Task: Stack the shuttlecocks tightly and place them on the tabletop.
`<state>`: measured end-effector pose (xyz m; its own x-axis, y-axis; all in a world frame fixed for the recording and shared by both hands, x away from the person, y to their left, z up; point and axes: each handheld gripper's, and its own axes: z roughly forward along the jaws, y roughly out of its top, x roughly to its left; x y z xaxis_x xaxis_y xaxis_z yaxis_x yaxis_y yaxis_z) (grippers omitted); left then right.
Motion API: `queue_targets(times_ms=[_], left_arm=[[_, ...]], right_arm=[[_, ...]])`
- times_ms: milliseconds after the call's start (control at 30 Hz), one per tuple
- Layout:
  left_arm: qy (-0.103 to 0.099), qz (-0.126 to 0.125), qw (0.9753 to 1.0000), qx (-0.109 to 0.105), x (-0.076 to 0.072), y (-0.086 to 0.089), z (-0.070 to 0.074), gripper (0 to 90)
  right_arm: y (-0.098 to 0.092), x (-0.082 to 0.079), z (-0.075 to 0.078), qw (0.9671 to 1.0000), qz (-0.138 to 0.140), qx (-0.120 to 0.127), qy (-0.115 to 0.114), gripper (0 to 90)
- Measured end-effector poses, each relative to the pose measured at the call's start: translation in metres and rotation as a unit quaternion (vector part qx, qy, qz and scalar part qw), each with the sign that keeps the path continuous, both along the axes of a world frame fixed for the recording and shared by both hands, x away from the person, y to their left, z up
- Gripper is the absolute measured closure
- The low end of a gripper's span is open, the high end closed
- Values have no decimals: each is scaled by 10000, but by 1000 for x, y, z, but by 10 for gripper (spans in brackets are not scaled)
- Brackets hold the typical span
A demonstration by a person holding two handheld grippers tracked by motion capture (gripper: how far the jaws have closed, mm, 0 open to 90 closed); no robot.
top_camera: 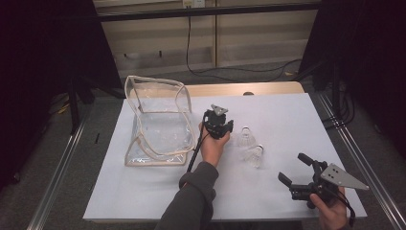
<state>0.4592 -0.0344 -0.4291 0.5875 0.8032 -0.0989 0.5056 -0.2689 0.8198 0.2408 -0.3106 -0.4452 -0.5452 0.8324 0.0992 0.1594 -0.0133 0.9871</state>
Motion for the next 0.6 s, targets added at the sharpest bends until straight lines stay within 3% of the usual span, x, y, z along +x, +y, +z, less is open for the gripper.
queue_targets(times_ms=[133,300,600], left_arm=[[100,-37,9999,-19,0,0,0,667],[14,-41,10000,-77,-1,1,4,660],[142,-72,9997,-176,-2,1,6,689]], right_arm=[[0,0,0,10000,2,16,-13,2],[0,0,0,10000,8,7,-11,2],[0,0,0,10000,4,-4,-9,2]])
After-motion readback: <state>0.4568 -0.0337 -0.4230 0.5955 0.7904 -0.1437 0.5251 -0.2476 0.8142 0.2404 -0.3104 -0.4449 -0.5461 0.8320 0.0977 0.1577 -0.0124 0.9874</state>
